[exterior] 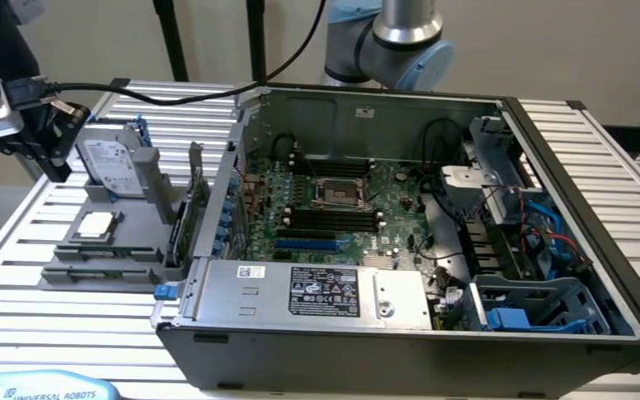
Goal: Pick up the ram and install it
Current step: 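Pick up the ram and move it above insertion slot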
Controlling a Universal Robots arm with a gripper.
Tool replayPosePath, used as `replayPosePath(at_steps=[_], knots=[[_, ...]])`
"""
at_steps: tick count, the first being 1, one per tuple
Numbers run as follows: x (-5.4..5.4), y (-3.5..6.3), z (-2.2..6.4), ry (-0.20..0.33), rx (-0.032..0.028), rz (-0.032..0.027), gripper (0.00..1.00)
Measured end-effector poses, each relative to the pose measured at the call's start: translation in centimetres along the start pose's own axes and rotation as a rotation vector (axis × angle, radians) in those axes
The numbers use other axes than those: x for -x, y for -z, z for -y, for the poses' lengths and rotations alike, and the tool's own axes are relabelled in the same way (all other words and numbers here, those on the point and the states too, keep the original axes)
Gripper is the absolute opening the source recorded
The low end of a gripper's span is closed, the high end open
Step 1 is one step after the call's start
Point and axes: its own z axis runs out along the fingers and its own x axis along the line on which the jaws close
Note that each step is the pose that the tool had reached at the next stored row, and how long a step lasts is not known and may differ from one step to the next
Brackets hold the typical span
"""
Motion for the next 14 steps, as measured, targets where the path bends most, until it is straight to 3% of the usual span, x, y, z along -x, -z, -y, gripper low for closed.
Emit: replayPosePath(at_steps=[14], knots=[[0.0, -0.24, 0.01, 0.255, 0.0034, -0.012, 0.11]])
